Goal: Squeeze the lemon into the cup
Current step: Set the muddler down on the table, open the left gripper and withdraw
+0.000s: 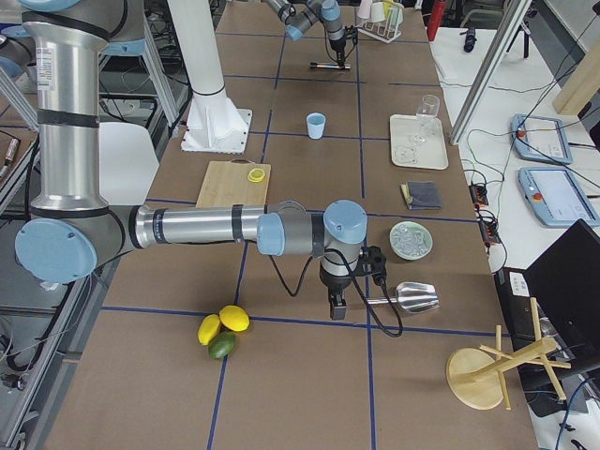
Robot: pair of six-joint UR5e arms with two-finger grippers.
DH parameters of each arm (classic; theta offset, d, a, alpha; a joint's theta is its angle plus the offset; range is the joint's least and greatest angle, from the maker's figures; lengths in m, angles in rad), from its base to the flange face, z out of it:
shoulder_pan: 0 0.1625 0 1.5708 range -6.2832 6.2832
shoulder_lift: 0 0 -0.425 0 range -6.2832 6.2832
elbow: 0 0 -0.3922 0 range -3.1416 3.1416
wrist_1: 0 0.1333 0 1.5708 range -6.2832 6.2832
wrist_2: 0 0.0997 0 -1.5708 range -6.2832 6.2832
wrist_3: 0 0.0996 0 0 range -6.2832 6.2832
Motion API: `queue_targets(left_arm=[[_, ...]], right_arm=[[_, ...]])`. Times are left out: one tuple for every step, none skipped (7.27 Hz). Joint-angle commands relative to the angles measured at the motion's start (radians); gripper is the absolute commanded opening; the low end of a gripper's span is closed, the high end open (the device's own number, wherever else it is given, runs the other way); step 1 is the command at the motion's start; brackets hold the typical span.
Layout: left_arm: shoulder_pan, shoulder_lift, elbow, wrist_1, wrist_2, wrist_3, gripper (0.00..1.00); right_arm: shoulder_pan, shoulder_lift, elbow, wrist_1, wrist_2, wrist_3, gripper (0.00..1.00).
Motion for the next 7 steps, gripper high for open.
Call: queue_targets(left_arm=[[-0.001,0.001,-0.034,-0.001,-0.003,0.011,1.00],[-0.008,0.004,-0.081,-0.001,-0.010,0.026,1.00],[-0.046,0.023,-0.148,0.011,-0.032,0.145,1.00],[-0.156,0.050,-0.156,0.010,-0.123,0.266,1.00],[-0.312,0.088,-0.150,0.010,-0.224,0.489,1.00],[-0.467,0.104,-0.118,0.025,-0.331,0.641,1.00],[-0.535,0.140,-0.100,0.071,-0.378,0.773,1.00]], right_arm=[[0.000,0.000,0.000,-0.001,0.000,0.001,1.00],[0.000,0.000,0.000,0.000,0.000,-0.001,1.00],[0.000,-0.001,0.000,-0.001,0.000,-0.002,1.00],[0.000,-0.002,-0.002,-0.001,0.000,-0.004,1.00],[0.000,-0.002,-0.002,-0.001,-0.002,-0.004,1.00],[0.000,-0.002,-0.002,-0.001,-0.002,-0.004,1.00],[0.000,-0.002,-0.003,-0.001,-0.002,-0.004,1.00]])
